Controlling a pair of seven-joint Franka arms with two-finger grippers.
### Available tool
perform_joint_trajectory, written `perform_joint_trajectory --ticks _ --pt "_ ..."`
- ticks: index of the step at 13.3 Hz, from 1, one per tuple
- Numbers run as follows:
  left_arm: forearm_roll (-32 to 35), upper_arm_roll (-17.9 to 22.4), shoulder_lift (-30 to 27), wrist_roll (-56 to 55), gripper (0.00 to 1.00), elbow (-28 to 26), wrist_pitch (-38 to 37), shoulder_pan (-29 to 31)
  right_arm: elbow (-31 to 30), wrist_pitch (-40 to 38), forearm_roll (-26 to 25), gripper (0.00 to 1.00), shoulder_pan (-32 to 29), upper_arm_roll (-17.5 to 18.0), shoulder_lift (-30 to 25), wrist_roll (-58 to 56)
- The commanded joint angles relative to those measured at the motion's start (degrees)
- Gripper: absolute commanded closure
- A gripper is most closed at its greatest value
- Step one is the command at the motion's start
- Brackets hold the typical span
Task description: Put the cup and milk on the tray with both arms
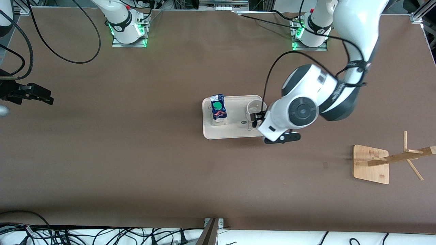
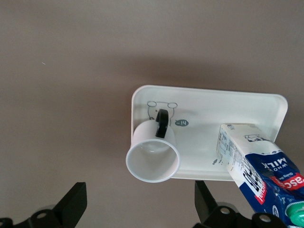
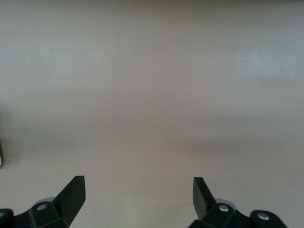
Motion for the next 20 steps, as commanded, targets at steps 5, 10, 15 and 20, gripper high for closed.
perform_joint_trajectory --ticks 5,10,15,20 --pt "0.5 12.4 -12.7 15.1 0.00 -5.6 -0.2 1.2 -0.4 0.3 -2.0 0.00 1.8 0.2 -0.2 0.0" --pt "0.4 17.2 -15.1 24.7 0.00 -5.7 -0.4 2.1 -0.4 0.3 -2.3 0.00 1.8 0.2 -0.2 0.1" --pt "-6.8 25.0 -27.1 30.5 0.00 -17.1 -0.1 1.3 -0.4 0.3 -2.4 0.00 1.8 0.1 -0.2 0.1" --pt "-8.0 30.1 -36.8 48.7 0.00 -26.3 7.7 -0.8 -0.4 0.4 -2.3 0.00 1.8 0.1 0.3 0.2"
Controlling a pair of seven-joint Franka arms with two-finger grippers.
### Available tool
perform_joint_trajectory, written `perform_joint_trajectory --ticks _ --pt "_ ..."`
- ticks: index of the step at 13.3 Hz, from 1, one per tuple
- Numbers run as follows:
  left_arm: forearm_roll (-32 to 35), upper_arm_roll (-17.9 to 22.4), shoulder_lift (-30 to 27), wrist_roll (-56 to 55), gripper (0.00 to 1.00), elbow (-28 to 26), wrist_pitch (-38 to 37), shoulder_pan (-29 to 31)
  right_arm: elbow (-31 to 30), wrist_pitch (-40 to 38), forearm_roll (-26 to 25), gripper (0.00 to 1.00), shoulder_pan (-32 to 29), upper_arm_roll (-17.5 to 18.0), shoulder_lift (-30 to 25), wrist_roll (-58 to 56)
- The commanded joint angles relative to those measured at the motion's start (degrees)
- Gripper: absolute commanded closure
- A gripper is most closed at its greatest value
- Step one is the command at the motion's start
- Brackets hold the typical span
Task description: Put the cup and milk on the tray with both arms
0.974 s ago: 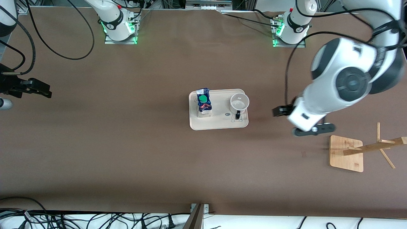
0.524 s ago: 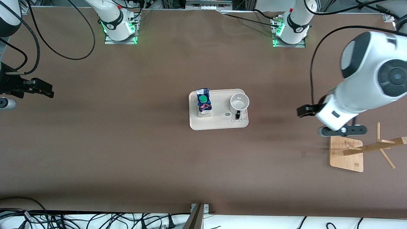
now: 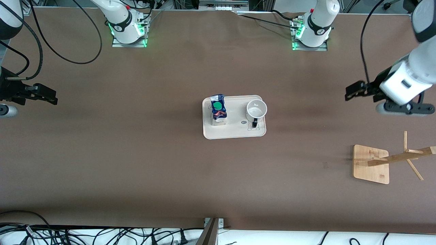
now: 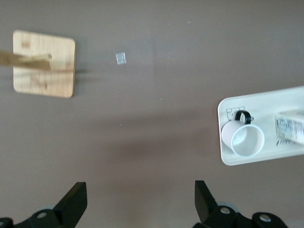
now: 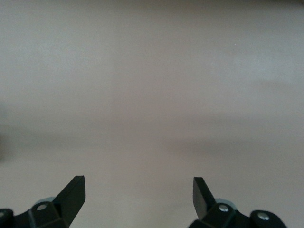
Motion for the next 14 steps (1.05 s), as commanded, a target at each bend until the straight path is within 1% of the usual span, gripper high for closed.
perform_joint_trajectory --ticks 1,3,5,6,8,9,10,11,14 --pt "-0.5 2.4 -6.8 4.1 0.00 -9.1 7.4 -1.0 -0.4 0.4 -1.0 0.00 0.1 0.1 0.1 0.1" --pt "0.4 3.2 -8.5 2.9 0.00 -9.1 5.1 -1.0 -0.4 0.4 -0.3 0.00 0.1 0.1 0.0 0.4" --pt "8.5 3.4 -8.3 3.1 0.00 -9.1 4.6 -1.3 -0.5 0.1 0.8 0.00 -0.1 -0.3 0.0 0.5" --pt "9.3 3.4 -8.3 3.1 0.00 -9.3 4.3 -1.3 -0.5 0.0 2.1 0.00 -0.2 -0.5 0.0 0.5" --pt "9.1 3.3 -7.6 3.1 0.00 -9.0 4.1 -0.7 -0.5 -0.2 2.3 0.00 -0.3 -0.6 0.0 0.6" --pt "7.1 3.2 -7.4 3.2 0.00 -9.0 4.1 -0.1 -0.5 -0.3 2.3 0.00 -0.3 -0.6 0.0 2.1" --pt "4.5 3.3 -7.3 3.0 0.00 -9.1 4.1 1.0 -0.5 -0.3 2.4 0.00 -0.2 -0.6 0.0 7.3" --pt "4.3 3.3 -7.3 2.7 0.00 -9.1 4.2 1.1 -0.5 -0.4 2.4 0.00 0.1 -0.2 0.0 12.0" --pt "4.6 3.3 -7.1 2.6 0.00 -9.0 4.3 1.1 -0.5 -0.4 2.4 0.00 0.2 -0.1 0.0 12.6"
